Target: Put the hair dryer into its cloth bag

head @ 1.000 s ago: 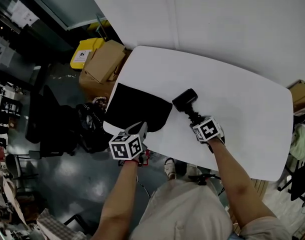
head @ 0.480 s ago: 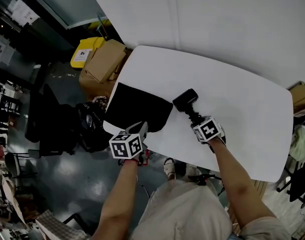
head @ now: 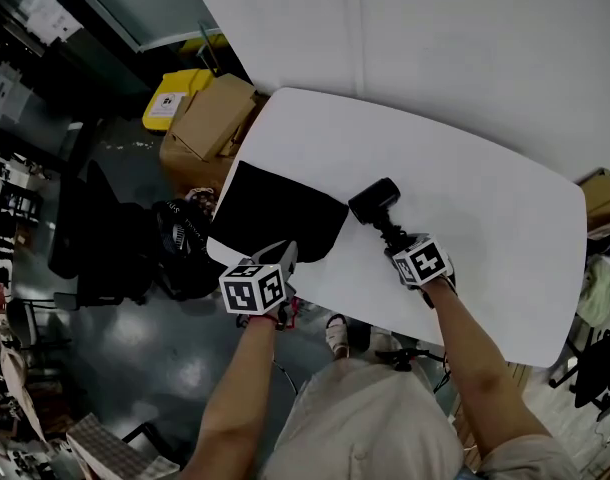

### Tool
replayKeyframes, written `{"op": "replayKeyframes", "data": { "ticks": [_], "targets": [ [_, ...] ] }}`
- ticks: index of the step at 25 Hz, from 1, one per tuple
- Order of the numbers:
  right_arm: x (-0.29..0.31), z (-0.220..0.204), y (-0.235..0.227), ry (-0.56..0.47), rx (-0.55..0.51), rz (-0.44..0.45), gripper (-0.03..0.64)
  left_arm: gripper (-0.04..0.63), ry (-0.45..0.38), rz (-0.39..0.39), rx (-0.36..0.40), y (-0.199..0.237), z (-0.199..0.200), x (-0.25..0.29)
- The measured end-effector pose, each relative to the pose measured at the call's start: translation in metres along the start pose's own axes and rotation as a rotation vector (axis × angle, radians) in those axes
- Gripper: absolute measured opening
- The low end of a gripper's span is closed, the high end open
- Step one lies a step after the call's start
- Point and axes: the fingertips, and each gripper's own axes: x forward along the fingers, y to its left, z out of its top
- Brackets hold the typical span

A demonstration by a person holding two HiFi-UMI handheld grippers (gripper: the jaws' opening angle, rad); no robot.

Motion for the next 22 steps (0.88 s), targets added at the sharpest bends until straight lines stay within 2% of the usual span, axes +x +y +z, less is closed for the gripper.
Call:
{"op": "replayKeyframes", "data": {
  "ticks": [9,15,22],
  "targets": [
    [-0.013,-0.013,0.013,-0.044,-0.044,0.033,0.192,0.017,0.003,-0.002,-0.012,0.003,-0.003,0.001],
    [-0.034,-0.009,0.03,-0.055,-0.064,0.113,0.192,0.017,0.003,-0.008,-0.017,-0.001,-0.002,0.005],
    [-0.048,-0.011,0.055,-0.019,-0.1,0.219,0.192,0.017,-0.012,-0.023,-0.008,-0.008,0.005,0.004]
  ]
}}
